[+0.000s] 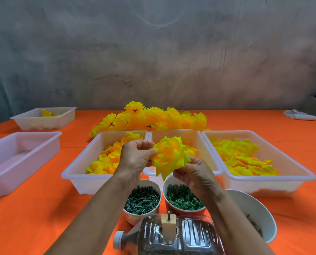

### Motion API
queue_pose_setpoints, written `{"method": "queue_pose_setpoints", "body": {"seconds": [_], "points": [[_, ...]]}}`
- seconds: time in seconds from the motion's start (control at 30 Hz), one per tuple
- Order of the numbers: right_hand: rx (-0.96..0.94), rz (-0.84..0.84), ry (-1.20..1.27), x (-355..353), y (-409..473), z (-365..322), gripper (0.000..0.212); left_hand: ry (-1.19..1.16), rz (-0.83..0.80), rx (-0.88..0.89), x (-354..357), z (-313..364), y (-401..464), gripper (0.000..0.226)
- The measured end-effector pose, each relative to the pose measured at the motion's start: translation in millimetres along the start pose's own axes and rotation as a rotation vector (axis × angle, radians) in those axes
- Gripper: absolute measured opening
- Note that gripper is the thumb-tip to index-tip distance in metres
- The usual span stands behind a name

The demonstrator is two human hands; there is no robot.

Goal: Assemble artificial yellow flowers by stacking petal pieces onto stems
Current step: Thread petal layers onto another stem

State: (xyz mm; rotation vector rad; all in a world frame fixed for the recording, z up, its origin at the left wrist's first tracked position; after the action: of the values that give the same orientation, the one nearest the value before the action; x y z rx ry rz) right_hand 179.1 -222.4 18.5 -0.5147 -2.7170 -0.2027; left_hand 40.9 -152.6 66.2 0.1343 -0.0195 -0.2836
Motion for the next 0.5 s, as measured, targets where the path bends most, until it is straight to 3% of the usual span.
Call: {"method": "queue_pose_setpoints", "body": {"seconds": [0.2, 0.3, 0.5], "points": [[-0.128, -0.059, -0.268, 2.4, -3.1, -5.2, 0.016, 0.012, -0.004, 0.115, 1.1, 4.2, 2.9, 0.012], [-0.169, -0.041, -0.297, 0.7, -2.2, -5.2, 0.019, -0.119, -0.014, 0.061, 2.7, 0.7, 3.7, 0.006], [-0.234, -0.010, -0.258, -2.2, 0.8, -6.4, 0.026, -0.153, 0.030, -0.063, -5.5, -9.2, 4.3, 0.030]]}}
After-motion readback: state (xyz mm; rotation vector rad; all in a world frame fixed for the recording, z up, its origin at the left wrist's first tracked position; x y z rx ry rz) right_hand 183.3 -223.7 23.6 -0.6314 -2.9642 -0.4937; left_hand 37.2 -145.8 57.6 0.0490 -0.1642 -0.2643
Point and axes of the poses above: each hand's wrist, its own y-axis towards the middle knuckle, its own x-axis out of the palm, z = x × y, the point moved 5 cm from there along y, towards the middle knuckle, and after that the axes turned 2 degrees about z, right-handed, at the moved point
